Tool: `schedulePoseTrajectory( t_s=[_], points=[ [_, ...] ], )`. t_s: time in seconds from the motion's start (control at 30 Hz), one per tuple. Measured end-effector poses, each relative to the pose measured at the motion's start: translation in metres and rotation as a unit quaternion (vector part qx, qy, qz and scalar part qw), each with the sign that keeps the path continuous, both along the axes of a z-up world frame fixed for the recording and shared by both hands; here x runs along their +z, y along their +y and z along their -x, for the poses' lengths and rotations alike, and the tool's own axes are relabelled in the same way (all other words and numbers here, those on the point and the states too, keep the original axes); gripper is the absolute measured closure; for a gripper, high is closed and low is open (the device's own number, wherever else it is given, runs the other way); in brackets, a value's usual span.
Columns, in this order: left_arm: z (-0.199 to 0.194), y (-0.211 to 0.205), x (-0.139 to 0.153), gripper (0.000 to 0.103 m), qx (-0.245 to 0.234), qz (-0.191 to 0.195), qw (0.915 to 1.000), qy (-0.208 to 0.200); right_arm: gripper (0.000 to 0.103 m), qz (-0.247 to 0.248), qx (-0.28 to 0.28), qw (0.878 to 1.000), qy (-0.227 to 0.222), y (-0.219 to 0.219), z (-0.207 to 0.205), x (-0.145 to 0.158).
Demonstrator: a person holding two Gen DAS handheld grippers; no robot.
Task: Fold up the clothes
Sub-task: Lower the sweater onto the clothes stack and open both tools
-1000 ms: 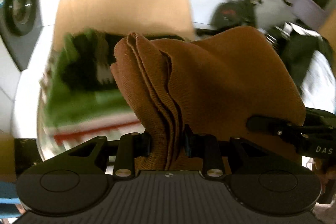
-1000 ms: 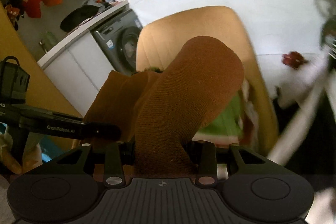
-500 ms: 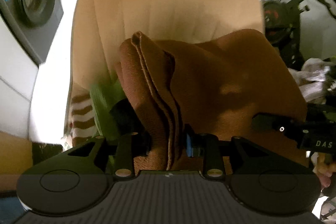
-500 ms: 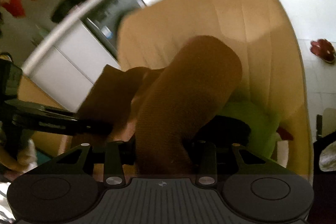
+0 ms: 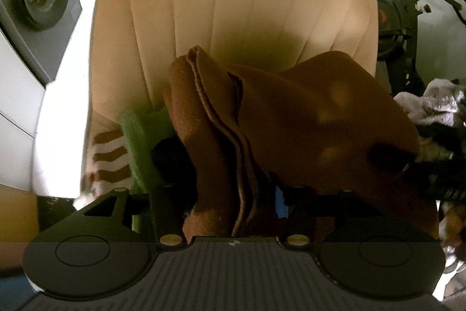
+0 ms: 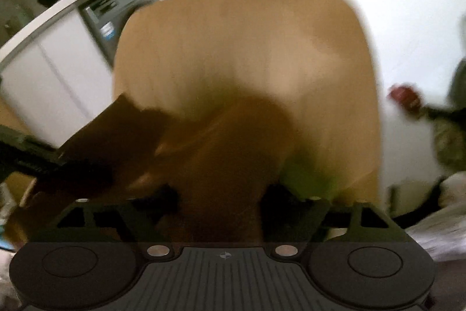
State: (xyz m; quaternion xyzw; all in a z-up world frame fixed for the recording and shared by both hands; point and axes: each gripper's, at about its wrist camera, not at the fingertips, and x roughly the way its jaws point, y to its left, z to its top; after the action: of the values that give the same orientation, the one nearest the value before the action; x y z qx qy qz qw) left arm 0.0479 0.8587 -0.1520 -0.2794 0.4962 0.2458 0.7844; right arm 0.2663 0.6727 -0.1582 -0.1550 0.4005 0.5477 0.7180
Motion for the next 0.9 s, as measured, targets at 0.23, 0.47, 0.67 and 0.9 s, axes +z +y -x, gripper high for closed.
schedulePoseTrajectory(
  t_s=[0.23,0.47,0.67,0.9],
  points=[
    [0.014,-0.021,0.042,0.011,0.004,-0.076,0.9970,-0.017,0.007,-0.013,0.011,0.999,-0.044,-0.003,0.004,0.016],
    [0.021,-0.027,0.004,0.001,0.001,-0.063,0.9970,0.045,0.001,0.035,0.029,0.998,-0.031,-0.002,0.023,-0.026],
    [0.041,-0.026,-0.017,0.000,0.008,-0.045,0.9984,0.033,0.001,0.045,0.023,0.999,-0.009,-0.010,0.028,-0.056],
    [0.050,-0.026,-0.029,0.000,0.024,-0.040,0.9988,0.017,0.001,0.044,0.018,0.999,-0.018,-0.015,0.034,-0.050]
  ],
)
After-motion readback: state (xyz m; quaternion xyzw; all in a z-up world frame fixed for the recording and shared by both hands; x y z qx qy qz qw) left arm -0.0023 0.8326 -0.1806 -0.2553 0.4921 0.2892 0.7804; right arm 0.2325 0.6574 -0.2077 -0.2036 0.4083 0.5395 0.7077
